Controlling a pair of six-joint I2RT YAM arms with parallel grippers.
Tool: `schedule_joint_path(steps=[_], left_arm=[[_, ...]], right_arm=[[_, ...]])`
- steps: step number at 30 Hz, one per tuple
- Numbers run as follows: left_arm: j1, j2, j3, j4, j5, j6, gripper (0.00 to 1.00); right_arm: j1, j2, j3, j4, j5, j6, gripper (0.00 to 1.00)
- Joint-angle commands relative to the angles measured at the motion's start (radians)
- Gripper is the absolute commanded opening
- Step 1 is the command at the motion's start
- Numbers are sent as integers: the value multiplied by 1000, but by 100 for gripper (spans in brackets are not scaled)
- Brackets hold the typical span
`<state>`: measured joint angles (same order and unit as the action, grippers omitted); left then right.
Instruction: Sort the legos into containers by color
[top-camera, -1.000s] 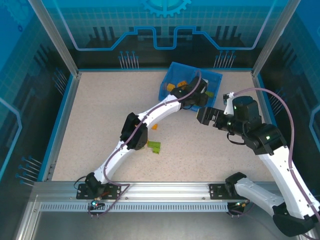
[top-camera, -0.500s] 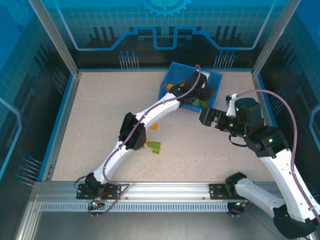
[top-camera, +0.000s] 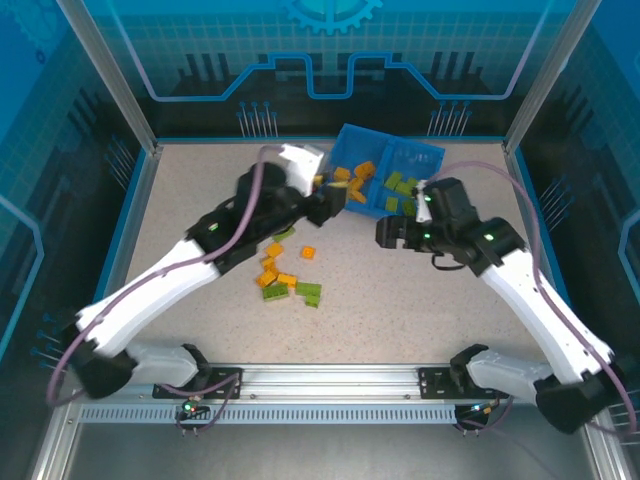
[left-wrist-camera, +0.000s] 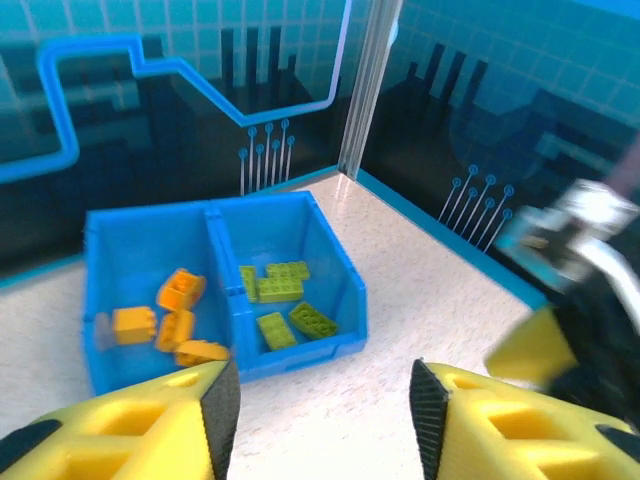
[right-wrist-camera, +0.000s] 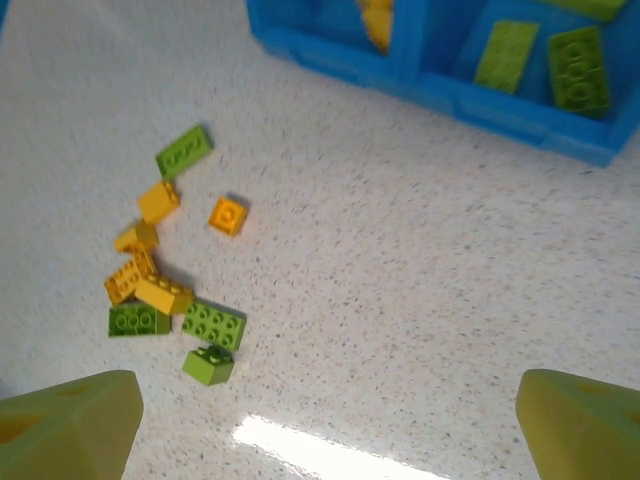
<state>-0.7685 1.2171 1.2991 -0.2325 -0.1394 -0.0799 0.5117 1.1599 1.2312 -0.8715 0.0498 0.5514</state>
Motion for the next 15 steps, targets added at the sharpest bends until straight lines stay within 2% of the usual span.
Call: schedule_joint_path(steps=[1,4,7,9,12,15], left_arm=[[-1,-150,-134,-136,71,228,58],[-3,-317,-254,-274,170,422,65],[-9,-481,-379,-369,245,581,73],[-11,-575,-440,-408,249,623,79],[-9,-707,-533,-403,222,635,98],[-10,-795,-609,-380,200,648,99]], right_arm=[[91,124,68,27,16,3,97],[134,281,113,85,-80,65,94],[181,436,188,114,-92,114,92],[214,535,263,96,-41,141,92],[255,689,393,41,42,197,84],[286,830,510,-5,107,264,83]])
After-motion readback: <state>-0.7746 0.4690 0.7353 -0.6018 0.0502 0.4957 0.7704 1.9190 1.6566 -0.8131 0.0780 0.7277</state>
